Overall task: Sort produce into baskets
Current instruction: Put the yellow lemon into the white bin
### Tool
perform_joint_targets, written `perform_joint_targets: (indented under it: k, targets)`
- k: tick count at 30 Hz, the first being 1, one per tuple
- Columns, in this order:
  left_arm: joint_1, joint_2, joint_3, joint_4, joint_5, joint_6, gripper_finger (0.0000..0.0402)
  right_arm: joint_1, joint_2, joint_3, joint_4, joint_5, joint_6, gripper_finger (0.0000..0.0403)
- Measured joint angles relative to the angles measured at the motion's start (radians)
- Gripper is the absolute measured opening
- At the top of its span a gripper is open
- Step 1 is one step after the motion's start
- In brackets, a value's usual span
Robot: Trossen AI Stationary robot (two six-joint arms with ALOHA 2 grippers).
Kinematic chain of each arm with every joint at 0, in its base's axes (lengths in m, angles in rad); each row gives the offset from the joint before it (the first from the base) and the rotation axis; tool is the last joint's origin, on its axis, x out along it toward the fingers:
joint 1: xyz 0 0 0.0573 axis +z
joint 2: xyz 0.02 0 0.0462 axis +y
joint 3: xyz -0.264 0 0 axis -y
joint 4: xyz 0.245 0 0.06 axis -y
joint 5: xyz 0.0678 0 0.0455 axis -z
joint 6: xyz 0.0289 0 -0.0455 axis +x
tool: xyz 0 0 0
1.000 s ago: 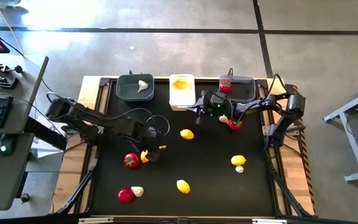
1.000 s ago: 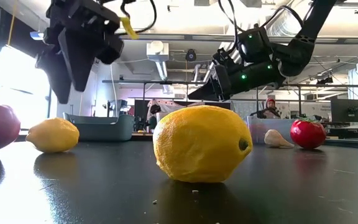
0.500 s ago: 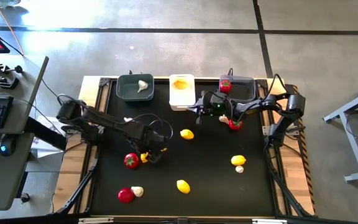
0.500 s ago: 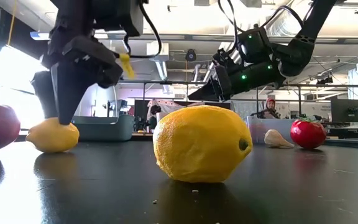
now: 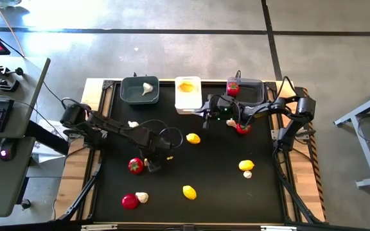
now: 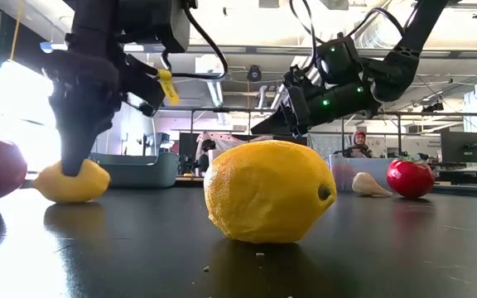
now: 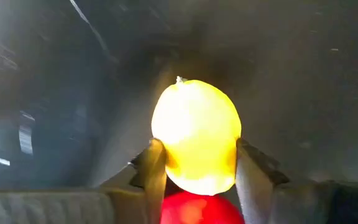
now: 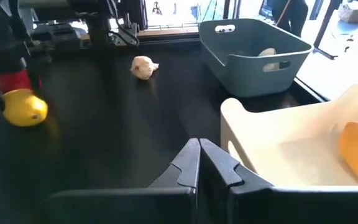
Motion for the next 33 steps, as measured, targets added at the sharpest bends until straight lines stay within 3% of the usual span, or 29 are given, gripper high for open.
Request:
perform_joint_targets:
  k: [12, 23, 29, 33]
  targets:
    - [0.169, -0.051, -0.009, 0.04, -0.218, 0.284, 0.0111, -0.005, 0.0, 0.0, 0.022, 0.042, -0.019, 0.0]
    - [0.492, -0.133, 0.027, 0.289, -0.196, 0.548, 0.011, -0.068, -0.061, 0.001, 0.003, 0.074, -0.011, 0.0]
    - [0.592, -0.114, 0.122, 0.407, -0.187, 0.648, 0.011, -0.119, -0.115, 0.001, -0.028, 0.074, -0.011, 0.0]
    - [0.665, -0.054, 0.194, 0.45, -0.127, 0.718, 0.011, -0.136, -0.123, 0.001, -0.028, 0.074, -0.011, 0.0]
